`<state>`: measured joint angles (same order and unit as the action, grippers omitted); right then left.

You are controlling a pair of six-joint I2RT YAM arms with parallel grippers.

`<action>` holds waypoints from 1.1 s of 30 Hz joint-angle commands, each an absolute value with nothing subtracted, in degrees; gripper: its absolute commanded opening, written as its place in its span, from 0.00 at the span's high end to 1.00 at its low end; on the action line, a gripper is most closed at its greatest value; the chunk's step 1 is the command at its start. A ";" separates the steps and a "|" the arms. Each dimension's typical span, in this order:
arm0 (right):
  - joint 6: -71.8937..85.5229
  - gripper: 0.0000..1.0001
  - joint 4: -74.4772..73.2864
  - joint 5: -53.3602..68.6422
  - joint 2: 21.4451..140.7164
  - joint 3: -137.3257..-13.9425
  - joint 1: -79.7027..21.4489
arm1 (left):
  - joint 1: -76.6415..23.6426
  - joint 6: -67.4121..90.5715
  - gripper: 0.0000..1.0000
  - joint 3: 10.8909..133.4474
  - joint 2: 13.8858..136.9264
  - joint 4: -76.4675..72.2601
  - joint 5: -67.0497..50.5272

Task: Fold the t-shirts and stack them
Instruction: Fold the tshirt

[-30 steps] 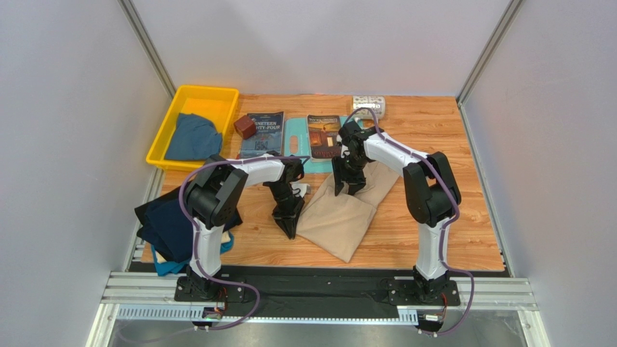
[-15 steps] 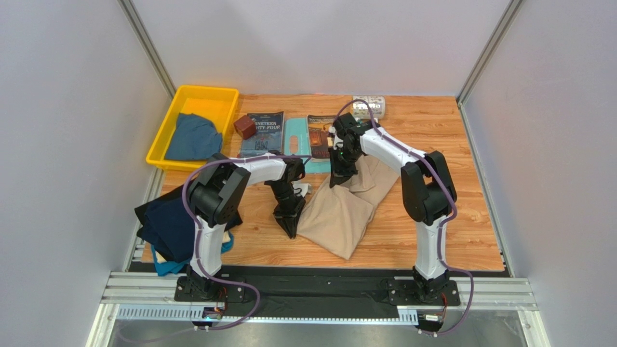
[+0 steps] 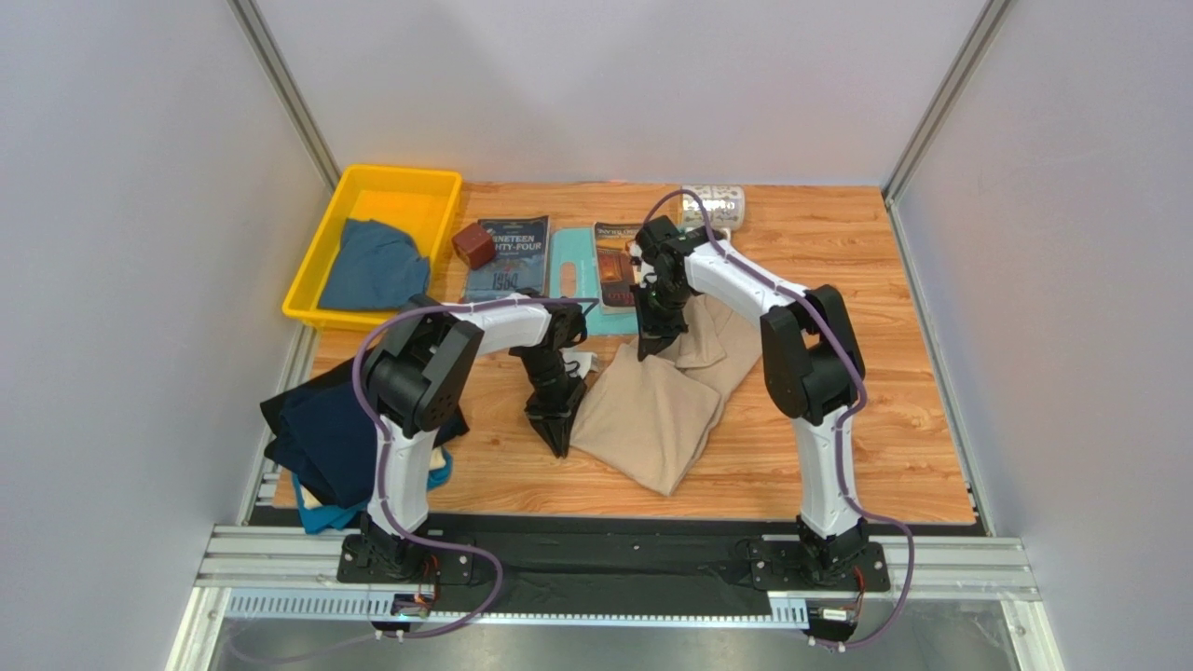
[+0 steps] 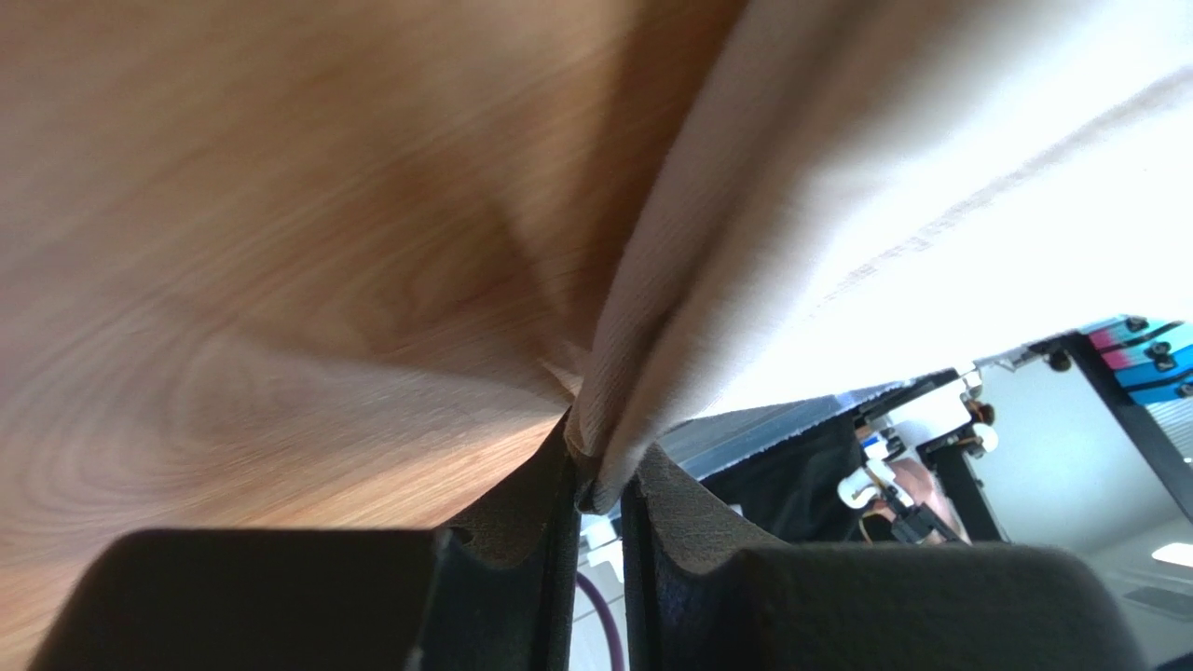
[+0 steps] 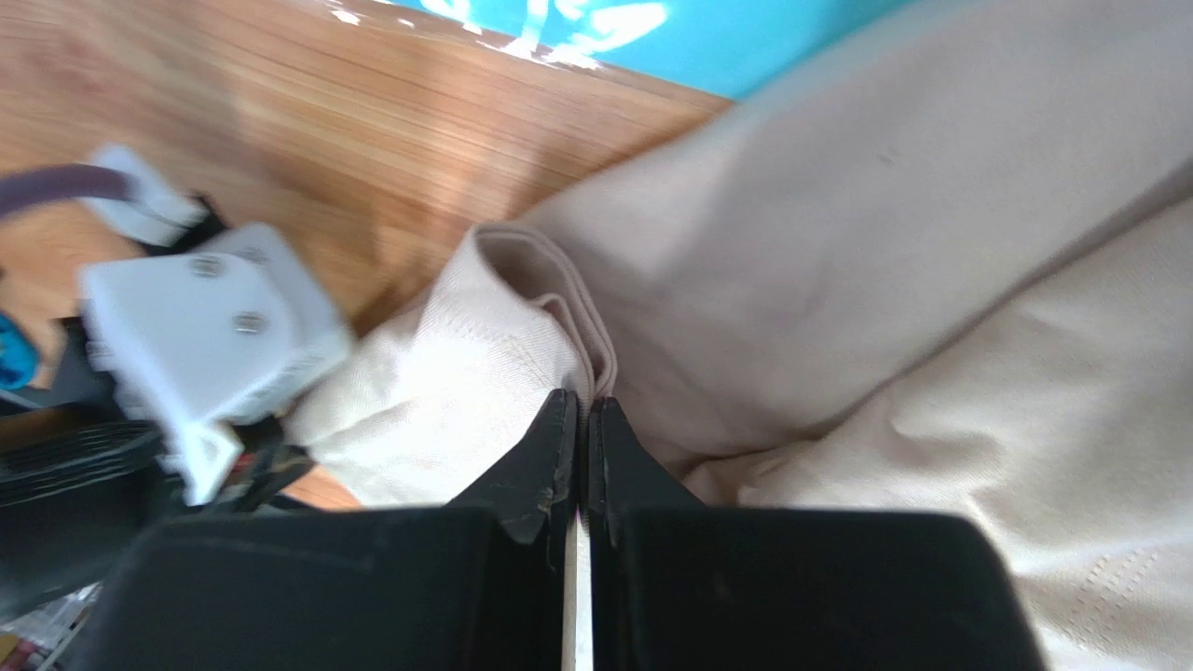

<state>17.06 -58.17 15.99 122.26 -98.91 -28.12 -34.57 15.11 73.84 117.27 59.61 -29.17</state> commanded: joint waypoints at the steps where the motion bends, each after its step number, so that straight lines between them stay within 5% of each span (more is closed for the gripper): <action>1: 15.82 0.96 -59.42 10.90 120.86 -96.34 -28.13 | -33.66 15.12 0.80 74.36 116.46 60.47 -28.56; 7: 17.75 0.64 -58.01 6.51 116.82 -93.52 -28.04 | -33.57 14.77 0.80 75.32 116.81 60.82 -28.83; 12: 19.42 0.52 -57.92 5.36 109.89 -95.89 -27.07 | -33.57 14.06 0.80 75.76 116.98 59.77 -31.63; 19: 22.49 0.46 -60.20 3.51 96.52 -87.04 -25.66 | -33.57 14.06 0.81 75.06 117.95 57.57 -35.33; 27: 33.91 0.43 -55.99 10.45 72.44 -53.04 -28.55 | -33.49 14.41 0.82 75.06 118.48 56.34 -37.97; 33: 40.69 0.41 -55.37 10.81 61.53 -44.04 -32.43 | -33.57 14.59 0.82 74.88 118.21 56.07 -38.06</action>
